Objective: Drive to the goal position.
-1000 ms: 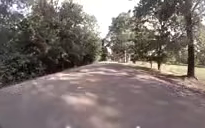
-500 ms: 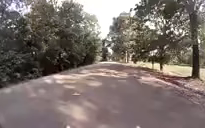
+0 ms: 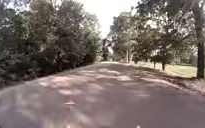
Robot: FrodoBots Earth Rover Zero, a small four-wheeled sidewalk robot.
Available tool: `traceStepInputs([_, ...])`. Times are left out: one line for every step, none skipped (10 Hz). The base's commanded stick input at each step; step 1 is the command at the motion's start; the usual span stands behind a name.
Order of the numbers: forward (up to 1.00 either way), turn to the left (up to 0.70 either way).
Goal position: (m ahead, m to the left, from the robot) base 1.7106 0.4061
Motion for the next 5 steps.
traceStepInputs([0.7, 0.0])
traceStepInputs([0.7, 0.0])
traceStepInputs([0.7, 0.0])
traceStepInputs([0.7, 0.0])
traceStepInputs([0.7, 0.0])
